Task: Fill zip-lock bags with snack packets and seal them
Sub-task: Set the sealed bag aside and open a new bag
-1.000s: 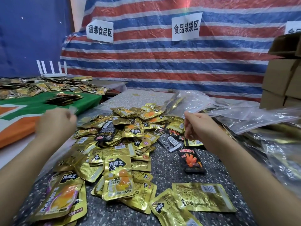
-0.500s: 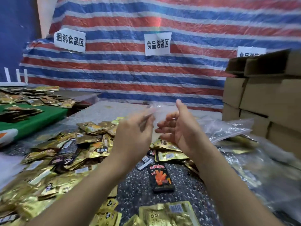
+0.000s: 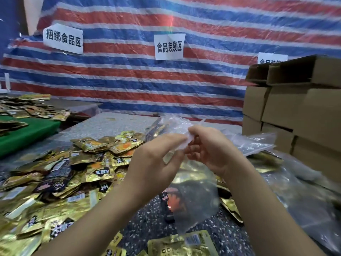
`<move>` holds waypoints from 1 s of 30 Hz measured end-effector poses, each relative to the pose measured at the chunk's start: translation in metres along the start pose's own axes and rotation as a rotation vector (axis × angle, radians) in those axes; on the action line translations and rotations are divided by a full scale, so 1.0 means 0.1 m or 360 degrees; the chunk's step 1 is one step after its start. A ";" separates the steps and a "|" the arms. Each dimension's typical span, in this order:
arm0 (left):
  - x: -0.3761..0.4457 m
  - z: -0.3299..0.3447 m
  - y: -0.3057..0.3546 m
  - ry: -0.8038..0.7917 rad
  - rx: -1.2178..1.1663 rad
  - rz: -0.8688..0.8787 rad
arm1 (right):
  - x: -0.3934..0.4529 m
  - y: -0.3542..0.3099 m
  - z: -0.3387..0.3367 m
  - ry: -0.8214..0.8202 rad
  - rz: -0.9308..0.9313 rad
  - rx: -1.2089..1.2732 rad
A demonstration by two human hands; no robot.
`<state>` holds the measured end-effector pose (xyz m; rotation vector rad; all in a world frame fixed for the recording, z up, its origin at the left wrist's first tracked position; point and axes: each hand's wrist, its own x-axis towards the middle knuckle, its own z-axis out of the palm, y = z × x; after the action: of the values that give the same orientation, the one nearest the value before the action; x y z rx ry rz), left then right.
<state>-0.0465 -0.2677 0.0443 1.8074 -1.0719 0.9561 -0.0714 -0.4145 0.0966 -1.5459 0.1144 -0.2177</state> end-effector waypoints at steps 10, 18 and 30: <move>0.18 -0.21 -0.06 -0.0169 -0.0112 -0.0435 | -0.08 0.05 0.06 -0.0360 -0.0289 -0.0316; 0.20 -0.24 -0.09 -0.0367 -0.0261 -0.0570 | -0.07 0.07 0.08 -0.0383 -0.0421 -0.0234; 0.18 -0.28 -0.09 -0.0654 -0.0257 -0.0519 | -0.09 0.04 -0.08 -0.0683 -0.0425 -0.0513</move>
<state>-0.0375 -0.2450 0.0691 2.0093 -1.0163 0.3017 -0.0816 -0.4206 0.0918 -1.8945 -0.4154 -0.0744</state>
